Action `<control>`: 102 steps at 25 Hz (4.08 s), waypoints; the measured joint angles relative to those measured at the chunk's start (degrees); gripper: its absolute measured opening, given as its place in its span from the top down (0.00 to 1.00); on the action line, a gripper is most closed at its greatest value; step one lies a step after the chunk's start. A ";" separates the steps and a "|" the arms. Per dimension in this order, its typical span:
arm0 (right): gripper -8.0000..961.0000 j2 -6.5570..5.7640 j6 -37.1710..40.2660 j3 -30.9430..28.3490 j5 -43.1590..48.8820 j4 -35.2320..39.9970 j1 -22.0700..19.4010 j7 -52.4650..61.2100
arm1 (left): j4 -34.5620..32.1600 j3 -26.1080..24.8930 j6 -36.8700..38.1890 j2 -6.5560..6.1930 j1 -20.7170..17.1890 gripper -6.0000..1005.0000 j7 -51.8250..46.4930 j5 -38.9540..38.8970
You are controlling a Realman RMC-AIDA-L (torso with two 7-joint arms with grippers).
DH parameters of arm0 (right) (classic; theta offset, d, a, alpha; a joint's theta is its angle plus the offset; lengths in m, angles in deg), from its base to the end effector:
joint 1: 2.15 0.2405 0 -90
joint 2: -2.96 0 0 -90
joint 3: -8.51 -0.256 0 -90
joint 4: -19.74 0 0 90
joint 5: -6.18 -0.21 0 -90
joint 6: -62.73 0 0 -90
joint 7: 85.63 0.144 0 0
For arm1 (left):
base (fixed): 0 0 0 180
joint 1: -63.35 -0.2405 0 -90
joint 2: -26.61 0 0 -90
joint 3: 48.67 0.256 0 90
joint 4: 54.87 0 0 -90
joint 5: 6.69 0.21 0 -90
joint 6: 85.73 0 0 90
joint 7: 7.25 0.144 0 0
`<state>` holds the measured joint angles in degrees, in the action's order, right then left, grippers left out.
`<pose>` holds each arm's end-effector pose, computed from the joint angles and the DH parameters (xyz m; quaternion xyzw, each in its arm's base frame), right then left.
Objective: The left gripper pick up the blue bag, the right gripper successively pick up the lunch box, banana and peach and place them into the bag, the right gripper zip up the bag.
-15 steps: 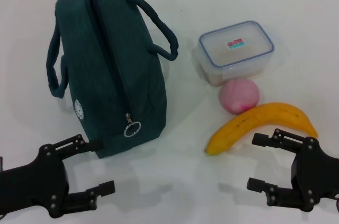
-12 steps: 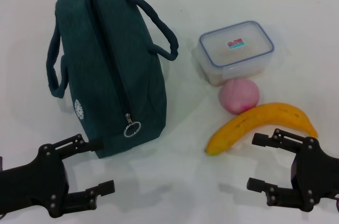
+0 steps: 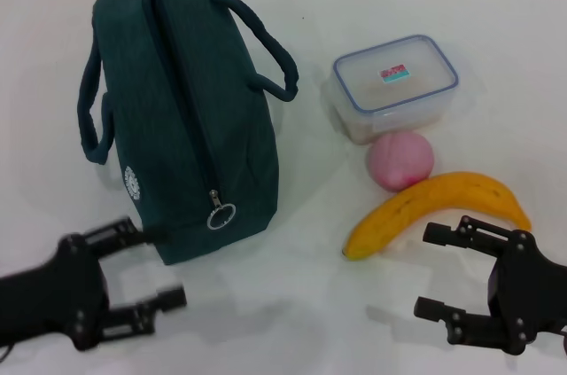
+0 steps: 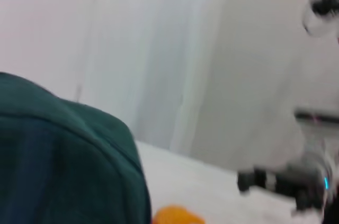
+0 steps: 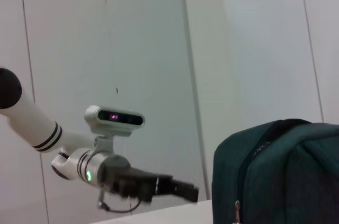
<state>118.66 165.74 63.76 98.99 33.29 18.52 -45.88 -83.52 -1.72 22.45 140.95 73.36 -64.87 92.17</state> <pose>0.2858 0.2238 -0.0319 -0.9141 0.0717 0.3853 0.1042 -0.3217 0.1955 0.0188 -0.9091 -0.1750 -0.3601 0.1155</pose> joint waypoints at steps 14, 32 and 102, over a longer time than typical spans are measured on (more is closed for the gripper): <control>0.19 -0.04 0.08 -0.08 -0.82 -0.13 -0.13 0.24 | -10.66 -17.51 -3.16 -1.60 5.97 0.17 -49.06 -0.93; 0.19 -0.12 -0.54 -0.13 -0.88 -0.19 -0.42 0.23 | -35.80 -10.82 -6.31 -4.35 24.46 0.17 -94.87 27.45; 0.20 0.48 -49.02 -0.12 -35.41 -13.82 20.80 60.74 | -35.29 -9.34 -6.32 -2.79 27.52 0.96 -89.32 25.24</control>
<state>119.14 116.73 63.64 63.58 19.47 39.32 14.86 -118.81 -11.06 16.13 138.16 100.88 -154.19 117.40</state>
